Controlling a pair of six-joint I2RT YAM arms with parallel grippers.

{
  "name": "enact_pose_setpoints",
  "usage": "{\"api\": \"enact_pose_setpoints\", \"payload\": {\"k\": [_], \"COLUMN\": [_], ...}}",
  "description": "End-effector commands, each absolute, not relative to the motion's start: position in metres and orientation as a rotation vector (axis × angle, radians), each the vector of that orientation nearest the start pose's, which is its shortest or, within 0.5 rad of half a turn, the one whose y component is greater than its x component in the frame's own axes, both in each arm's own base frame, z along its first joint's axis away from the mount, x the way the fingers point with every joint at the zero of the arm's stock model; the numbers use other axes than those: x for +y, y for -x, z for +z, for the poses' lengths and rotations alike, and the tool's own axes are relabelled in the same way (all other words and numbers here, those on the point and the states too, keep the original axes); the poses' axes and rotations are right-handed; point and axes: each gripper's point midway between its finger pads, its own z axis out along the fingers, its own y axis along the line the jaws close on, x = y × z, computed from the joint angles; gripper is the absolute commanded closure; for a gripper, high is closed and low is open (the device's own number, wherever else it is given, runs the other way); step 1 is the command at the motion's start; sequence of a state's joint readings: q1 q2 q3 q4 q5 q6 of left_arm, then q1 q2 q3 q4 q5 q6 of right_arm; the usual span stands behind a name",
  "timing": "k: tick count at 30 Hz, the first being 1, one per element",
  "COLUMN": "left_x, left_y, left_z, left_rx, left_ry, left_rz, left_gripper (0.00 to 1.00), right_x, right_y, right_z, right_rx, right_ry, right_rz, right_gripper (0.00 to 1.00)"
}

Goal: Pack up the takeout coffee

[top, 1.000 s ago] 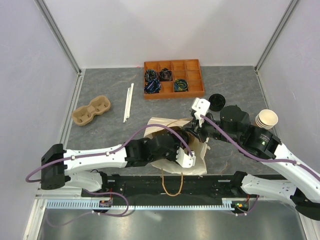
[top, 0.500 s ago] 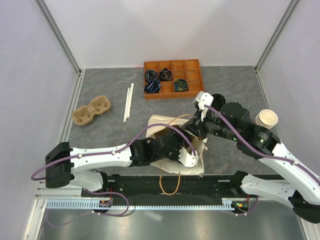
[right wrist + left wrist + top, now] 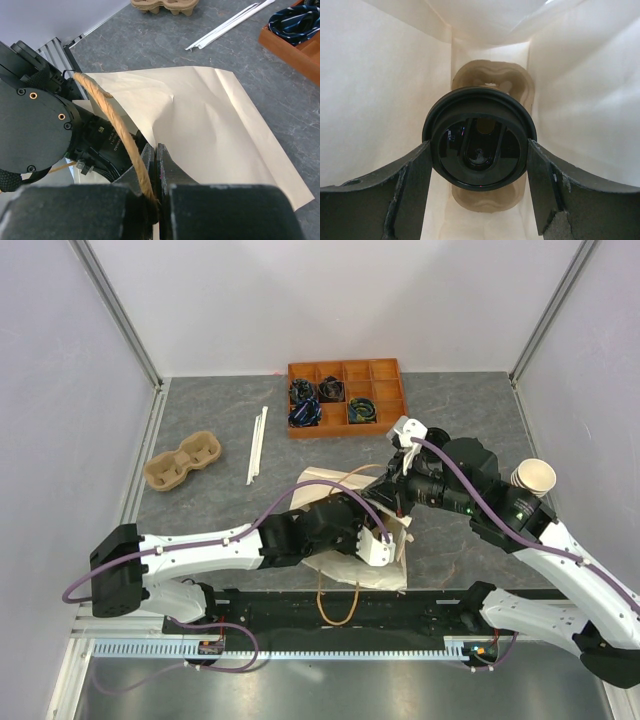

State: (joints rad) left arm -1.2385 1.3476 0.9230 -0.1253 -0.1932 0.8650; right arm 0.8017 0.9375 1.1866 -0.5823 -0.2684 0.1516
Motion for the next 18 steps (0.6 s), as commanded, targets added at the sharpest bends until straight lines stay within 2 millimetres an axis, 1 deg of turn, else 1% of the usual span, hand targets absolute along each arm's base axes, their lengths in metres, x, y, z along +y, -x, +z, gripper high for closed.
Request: {"api": "enact_pose_setpoints", "payload": {"k": [1,2,4,5,7,10,11,14,18], "left_x": [-0.369,-0.369,-0.369,-0.368,-0.367,-0.363,-0.36,-0.359,-0.363], "left_y": [-0.192,-0.193,-0.192,-0.191,-0.188,-0.186,-0.186,-0.187,-0.191], "left_z": [0.206,0.208,0.212,0.214,0.218,0.214,0.208,0.196,0.19], "left_rx": [1.07,1.068,1.066,1.067,1.061,1.068,1.075,1.086,1.098], "left_ry": [-1.726,-1.727,-1.724,-1.733,-1.74,-1.761,-1.773,-1.785,-1.782], "left_rz": [-0.063,-0.062,-0.072,-0.076,-0.088,-0.093,-0.089,-0.076,-0.07], "left_gripper": [0.79,0.79,0.79,0.79,0.79,0.8,0.8,0.8,0.81], "right_x": [0.259,0.26,0.261,0.262,0.262,0.262,0.261,0.261,0.263], "right_y": [-0.167,-0.167,-0.17,-0.168,-0.167,-0.167,-0.168,-0.168,-0.167], "right_z": [0.352,0.357,0.36,0.366,0.369,0.364,0.362,0.354,0.351], "right_rx": [1.781,1.777,1.781,1.772,1.768,1.778,1.777,1.797,1.807], "right_ry": [0.781,0.773,0.763,0.759,0.759,0.772,0.782,0.791,0.797], "right_rz": [0.977,0.99,0.998,1.017,1.025,1.018,1.008,0.997,1.009], "right_gripper": [1.0,1.0,1.0,1.0,1.0,1.0,1.0,1.0,1.0]}}
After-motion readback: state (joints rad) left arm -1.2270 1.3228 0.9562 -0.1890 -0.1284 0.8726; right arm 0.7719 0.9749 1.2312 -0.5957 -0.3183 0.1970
